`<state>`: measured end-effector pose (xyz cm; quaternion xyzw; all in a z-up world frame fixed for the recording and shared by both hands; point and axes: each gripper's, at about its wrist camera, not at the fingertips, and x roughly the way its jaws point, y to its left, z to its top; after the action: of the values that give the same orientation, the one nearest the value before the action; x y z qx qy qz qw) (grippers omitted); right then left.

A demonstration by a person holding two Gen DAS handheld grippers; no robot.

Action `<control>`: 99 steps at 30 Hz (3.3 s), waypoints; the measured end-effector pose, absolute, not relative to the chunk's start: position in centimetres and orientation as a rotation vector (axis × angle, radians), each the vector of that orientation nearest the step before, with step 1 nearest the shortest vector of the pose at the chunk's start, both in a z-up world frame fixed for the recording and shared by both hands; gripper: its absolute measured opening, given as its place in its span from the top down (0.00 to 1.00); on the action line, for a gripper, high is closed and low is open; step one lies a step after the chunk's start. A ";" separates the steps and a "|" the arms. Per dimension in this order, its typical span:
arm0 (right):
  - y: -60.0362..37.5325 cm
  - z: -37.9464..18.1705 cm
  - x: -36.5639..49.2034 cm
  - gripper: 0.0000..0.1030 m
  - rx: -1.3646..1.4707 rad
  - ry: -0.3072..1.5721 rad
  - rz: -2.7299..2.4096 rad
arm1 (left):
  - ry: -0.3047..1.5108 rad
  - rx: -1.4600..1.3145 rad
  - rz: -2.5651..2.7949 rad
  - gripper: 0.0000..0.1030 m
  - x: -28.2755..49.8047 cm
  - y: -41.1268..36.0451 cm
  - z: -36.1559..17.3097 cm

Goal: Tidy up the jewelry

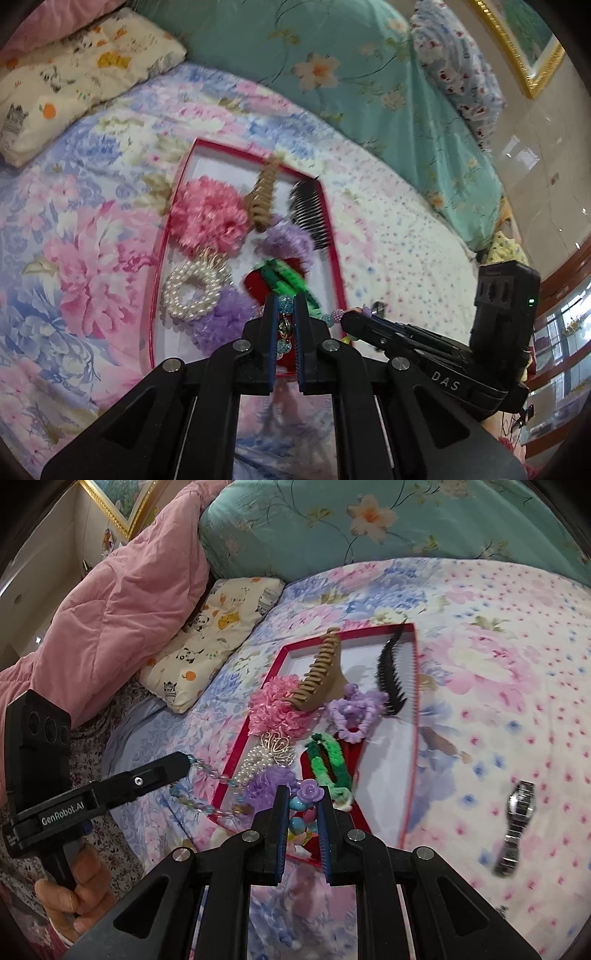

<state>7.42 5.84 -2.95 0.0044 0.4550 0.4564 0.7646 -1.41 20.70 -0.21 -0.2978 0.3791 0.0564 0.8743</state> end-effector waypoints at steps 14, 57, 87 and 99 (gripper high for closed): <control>5.9 -7.9 8.6 0.87 -0.037 1.092 0.940 | 0.892 -0.682 0.184 0.94 -1.7 22.5 -5.9; 5.7 -7.7 8.7 0.61 -0.033 1.063 0.903 | 0.900 -0.677 0.225 0.62 -1.5 22.6 -6.1; -1.2 -3.8 7.4 0.06 0.282 0.987 0.912 | 0.903 -0.634 0.434 0.19 -9.1 21.1 -3.6; -0.9 -1.4 5.4 0.05 0.025 0.891 0.836 | 0.919 -0.464 0.474 0.19 -10.1 19.8 -1.3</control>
<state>5.36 -0.88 -1.42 0.0119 0.4181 0.3924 0.8192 -10.14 19.77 -1.29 -0.2200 0.4353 0.2244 0.8436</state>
